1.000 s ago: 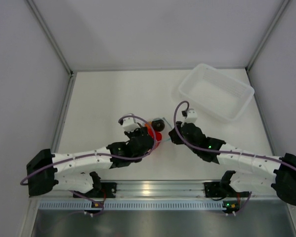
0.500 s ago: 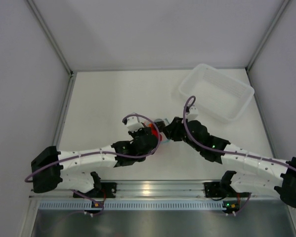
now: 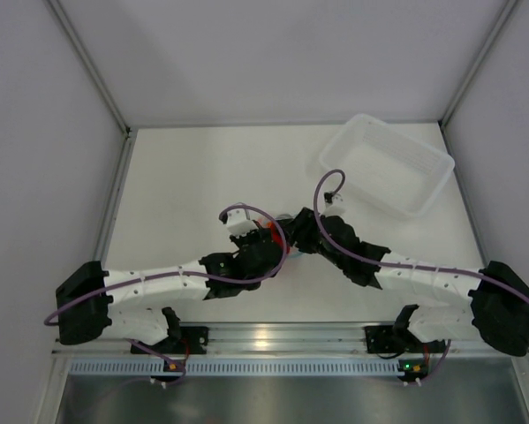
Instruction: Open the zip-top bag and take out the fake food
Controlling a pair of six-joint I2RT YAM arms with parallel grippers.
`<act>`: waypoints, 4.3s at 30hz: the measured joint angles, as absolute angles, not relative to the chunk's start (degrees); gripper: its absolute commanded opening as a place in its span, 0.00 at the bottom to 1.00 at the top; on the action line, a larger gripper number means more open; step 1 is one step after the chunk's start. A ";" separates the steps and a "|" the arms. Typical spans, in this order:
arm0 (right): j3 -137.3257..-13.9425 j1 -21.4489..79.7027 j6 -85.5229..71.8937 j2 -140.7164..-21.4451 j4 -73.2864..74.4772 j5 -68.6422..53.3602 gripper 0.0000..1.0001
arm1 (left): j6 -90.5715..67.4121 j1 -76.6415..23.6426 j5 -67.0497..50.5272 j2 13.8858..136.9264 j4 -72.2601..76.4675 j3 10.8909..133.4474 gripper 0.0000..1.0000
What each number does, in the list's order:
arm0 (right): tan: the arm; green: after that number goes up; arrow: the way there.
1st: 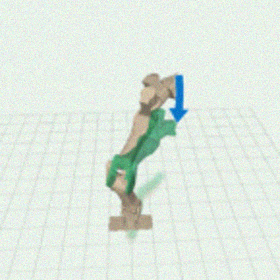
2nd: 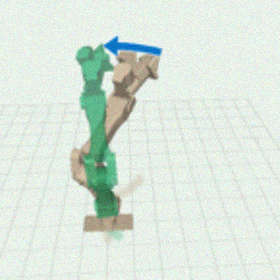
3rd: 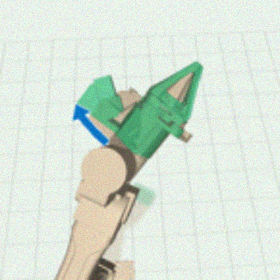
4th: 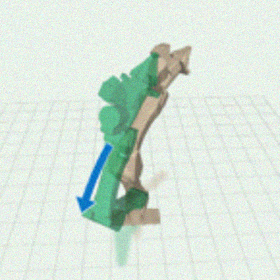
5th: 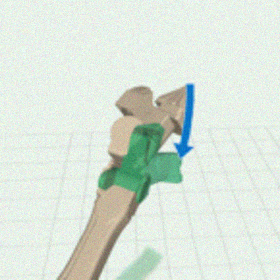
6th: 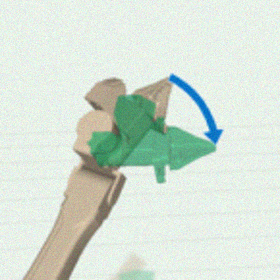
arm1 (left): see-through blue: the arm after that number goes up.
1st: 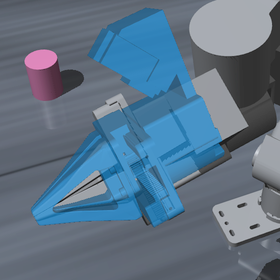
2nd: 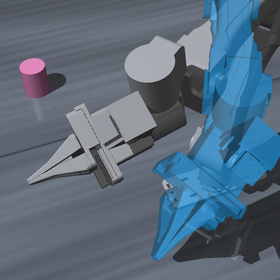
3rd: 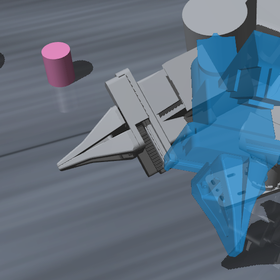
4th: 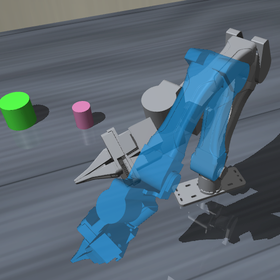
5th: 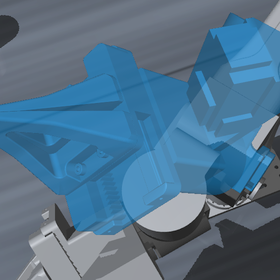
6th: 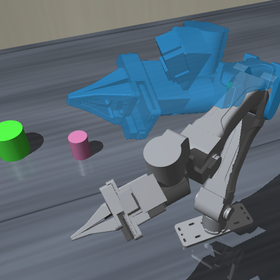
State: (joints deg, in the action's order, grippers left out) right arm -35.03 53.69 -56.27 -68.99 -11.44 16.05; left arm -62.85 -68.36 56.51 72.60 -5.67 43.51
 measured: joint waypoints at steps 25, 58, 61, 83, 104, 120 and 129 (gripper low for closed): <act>-28.77 45.91 -59.11 -83.22 -33.63 5.15 0.72 | -65.41 -68.36 51.22 68.99 -6.24 40.86 0.00; -33.43 47.35 -54.00 -90.72 -34.70 -7.33 0.67 | -66.17 -68.12 45.63 65.69 -1.15 36.29 0.00; -32.01 47.00 -52.56 -84.12 -29.17 -2.04 0.71 | -64.69 -68.01 43.90 68.03 0.21 38.98 0.00; -34.17 43.70 -33.41 -64.23 9.43 21.08 0.70 | -75.57 -67.57 30.68 77.95 22.31 34.59 0.00; -29.74 53.95 -39.62 -59.48 4.64 21.04 0.54 | -76.64 -65.08 29.85 82.72 23.16 34.96 0.00; -28.93 48.23 -40.71 -70.26 -7.25 22.52 0.60 | -72.42 -63.72 28.25 84.53 22.26 39.46 0.00; -23.22 42.92 -42.96 -64.86 -15.20 20.64 0.64 | -71.77 -63.42 23.20 84.62 22.06 43.51 0.00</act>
